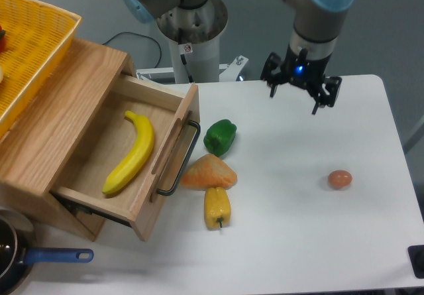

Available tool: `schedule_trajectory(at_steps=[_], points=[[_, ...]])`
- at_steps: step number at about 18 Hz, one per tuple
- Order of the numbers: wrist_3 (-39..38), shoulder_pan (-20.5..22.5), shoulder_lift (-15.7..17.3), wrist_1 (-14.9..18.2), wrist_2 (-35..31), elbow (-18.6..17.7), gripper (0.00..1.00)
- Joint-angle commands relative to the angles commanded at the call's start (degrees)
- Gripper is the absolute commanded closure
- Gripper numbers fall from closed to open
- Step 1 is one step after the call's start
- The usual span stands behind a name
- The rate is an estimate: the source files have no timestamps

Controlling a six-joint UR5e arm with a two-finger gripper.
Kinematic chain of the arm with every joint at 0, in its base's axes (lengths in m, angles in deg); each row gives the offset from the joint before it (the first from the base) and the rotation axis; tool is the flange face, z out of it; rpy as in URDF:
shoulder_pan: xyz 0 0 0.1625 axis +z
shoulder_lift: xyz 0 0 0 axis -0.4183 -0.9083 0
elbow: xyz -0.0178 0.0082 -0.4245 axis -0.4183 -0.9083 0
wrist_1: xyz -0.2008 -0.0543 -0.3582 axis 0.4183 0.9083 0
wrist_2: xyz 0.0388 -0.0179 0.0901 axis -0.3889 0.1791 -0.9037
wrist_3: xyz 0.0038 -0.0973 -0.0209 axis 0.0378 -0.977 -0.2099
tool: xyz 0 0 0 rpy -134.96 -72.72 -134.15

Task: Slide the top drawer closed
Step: 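Move the gripper down toward the front of the open wooden drawer, then lower the gripper against the drawer front beside its black handle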

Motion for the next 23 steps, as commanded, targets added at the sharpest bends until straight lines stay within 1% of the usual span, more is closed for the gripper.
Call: schedule_trajectory(at_steps=[1, 5, 7, 9, 18, 23], points=[[-1.2, -0.3, -0.5, -0.4, 0.0, 0.2, 0.0], [-3.2, -1.0, -1.1, -0.4, -0.2, 0.3, 0.0], [-7.9, -1.8, -1.4, -0.4, -0.1, 0.4, 0.0], [-10.5, -3.4, -1.6, -0.5, -0.2, 1.0, 0.0], [-14.3, -10.5, -2.5, -0.5, -1.0, 1.1, 0.0], [-15.8, -12.7, -2.5, -1.0, -1.2, 1.1, 0.0]])
